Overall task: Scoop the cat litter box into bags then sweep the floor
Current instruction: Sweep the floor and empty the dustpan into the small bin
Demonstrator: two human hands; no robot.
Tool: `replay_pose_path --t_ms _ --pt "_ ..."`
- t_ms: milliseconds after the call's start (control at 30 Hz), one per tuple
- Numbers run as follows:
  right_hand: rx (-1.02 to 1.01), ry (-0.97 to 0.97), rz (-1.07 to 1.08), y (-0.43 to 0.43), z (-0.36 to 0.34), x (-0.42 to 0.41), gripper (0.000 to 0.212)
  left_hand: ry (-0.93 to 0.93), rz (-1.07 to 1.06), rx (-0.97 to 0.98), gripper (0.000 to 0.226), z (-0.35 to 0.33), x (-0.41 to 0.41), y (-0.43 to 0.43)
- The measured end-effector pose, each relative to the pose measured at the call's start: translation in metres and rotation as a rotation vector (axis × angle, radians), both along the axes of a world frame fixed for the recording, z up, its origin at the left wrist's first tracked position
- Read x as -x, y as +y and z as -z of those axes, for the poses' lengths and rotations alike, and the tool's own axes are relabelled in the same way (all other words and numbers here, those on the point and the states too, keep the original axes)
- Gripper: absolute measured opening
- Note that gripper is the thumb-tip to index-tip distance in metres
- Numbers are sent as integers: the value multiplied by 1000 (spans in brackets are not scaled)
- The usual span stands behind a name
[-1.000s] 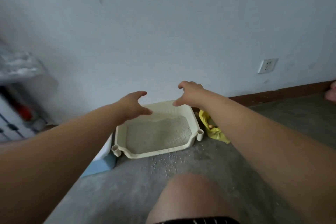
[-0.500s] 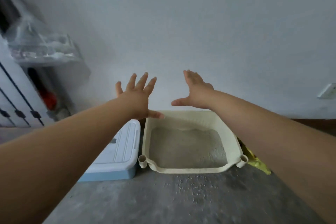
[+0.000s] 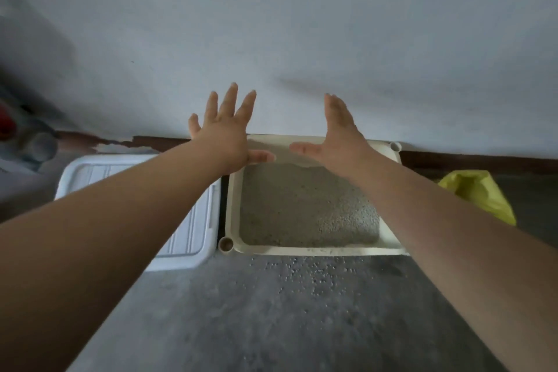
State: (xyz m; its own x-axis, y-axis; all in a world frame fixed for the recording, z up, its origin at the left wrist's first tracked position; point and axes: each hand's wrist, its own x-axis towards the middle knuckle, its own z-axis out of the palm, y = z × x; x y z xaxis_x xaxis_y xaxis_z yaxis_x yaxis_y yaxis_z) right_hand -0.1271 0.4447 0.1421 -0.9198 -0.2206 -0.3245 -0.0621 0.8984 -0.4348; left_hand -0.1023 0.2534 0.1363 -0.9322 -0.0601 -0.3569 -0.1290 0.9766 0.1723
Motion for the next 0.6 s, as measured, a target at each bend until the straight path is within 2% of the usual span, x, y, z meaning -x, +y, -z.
replay_pose_path --t_ms 200,467,600 --pt "45 -123 49 3 -91 -8 104 -96 -13 -64 111 -91 -14 6" --pt "27 -119 43 12 -309 -15 104 -80 -66 -134 107 -301 -28 23" --pt "36 -76 82 26 -415 -34 103 -6 -35 -169 105 -412 -36 34"
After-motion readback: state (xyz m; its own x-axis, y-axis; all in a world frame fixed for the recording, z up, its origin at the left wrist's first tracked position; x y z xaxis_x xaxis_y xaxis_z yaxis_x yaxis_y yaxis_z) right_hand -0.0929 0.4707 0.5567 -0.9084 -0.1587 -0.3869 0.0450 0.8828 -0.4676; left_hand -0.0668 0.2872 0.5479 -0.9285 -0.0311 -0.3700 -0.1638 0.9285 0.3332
